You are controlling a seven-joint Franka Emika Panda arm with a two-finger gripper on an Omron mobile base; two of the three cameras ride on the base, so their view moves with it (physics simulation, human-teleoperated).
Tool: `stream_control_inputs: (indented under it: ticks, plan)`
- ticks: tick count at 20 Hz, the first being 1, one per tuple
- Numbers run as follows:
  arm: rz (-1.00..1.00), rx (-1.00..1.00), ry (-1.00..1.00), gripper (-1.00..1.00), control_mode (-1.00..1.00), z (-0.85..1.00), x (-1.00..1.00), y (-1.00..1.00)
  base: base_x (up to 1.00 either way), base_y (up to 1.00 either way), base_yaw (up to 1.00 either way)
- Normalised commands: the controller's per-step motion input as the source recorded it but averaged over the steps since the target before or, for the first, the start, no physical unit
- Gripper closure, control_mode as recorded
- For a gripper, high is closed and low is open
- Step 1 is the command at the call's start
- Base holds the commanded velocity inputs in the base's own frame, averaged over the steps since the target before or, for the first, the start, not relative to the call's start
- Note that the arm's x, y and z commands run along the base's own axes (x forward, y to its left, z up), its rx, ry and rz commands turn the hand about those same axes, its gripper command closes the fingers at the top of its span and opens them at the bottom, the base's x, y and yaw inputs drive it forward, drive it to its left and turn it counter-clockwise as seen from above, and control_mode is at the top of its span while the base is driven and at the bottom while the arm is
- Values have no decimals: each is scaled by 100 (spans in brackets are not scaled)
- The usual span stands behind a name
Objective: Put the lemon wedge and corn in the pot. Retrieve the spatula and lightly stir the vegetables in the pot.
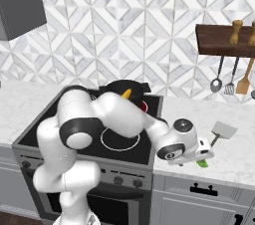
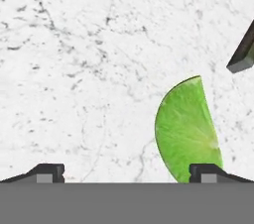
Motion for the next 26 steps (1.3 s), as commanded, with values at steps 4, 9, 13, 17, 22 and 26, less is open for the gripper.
stream_control_inputs:
  ticks: [4,9,13,17,22,26]
  plan:
    - [8,0,0,-100,-100,19,1,-40,0,0,0]
    - [3,0,0,-100,-100,49,16,-43,0,0,0]
    - [1,0,6,-100,-100,15,45,-40,0,0,0]
    - [5,3,29,-100,-100,-55,52,-11,0,0,0]
    - [9,10,25,-100,-100,-35,35,0,0,0,0]
    - [6,14,27,100,-100,-29,-2,0,0,0,0]
